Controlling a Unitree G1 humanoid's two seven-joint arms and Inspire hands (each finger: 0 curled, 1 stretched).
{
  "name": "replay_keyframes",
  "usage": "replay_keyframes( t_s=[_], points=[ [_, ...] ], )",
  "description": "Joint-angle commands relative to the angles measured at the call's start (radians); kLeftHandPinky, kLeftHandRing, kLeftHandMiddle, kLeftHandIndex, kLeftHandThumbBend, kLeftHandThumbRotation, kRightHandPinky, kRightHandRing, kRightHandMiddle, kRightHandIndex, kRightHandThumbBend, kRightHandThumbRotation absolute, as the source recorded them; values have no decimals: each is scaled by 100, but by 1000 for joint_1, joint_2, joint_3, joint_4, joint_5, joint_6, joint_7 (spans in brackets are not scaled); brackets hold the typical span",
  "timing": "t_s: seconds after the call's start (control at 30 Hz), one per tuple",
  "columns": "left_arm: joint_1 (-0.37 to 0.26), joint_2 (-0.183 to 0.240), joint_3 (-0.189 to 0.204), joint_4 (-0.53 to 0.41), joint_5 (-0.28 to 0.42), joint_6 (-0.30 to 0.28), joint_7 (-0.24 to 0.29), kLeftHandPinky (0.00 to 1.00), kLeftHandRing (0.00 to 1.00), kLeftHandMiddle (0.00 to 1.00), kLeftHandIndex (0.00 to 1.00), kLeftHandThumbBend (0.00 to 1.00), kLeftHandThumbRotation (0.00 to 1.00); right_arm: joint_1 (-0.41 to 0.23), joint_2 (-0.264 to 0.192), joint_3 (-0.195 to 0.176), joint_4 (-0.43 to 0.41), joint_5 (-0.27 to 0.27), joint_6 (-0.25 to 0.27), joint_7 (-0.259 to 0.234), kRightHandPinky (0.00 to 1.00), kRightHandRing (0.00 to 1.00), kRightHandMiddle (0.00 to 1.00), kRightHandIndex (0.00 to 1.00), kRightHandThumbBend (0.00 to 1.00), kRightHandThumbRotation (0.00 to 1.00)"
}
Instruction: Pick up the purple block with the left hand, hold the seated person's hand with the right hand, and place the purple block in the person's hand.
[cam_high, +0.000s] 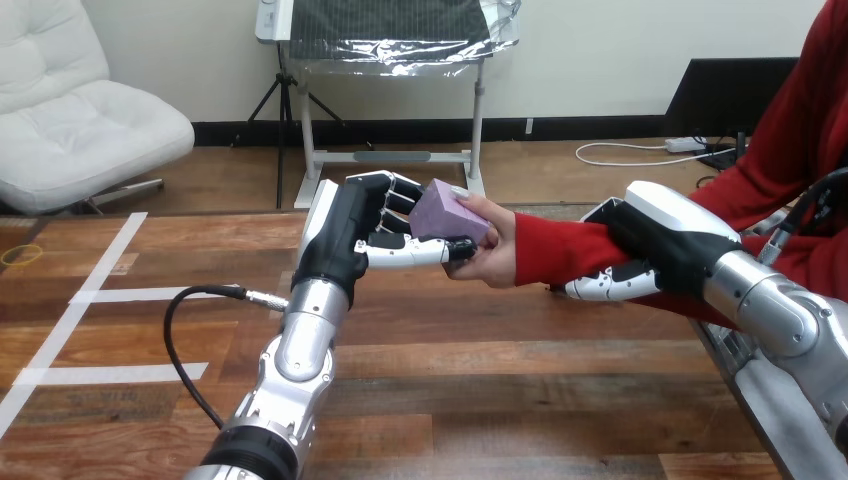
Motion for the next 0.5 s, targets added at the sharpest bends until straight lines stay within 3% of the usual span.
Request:
replay_keyframes(
  t_s=[0.0,0.33,0.47],
  points=[
    [-80,-58,-59,-7,27,-18,-25,38,41,43,43,83,0,-34,65,-14,-80,27,-19,7,30,34,39,41,58,44],
    [-57,-53,-62,-27,22,-8,-45,39,43,45,43,81,0,-31,62,-15,-71,24,-27,2,30,34,39,42,58,43],
    [-44,-46,-59,-43,8,9,-85,40,44,46,44,81,0,-31,61,-15,-63,24,-32,1,30,34,39,42,57,43]
  ],
)
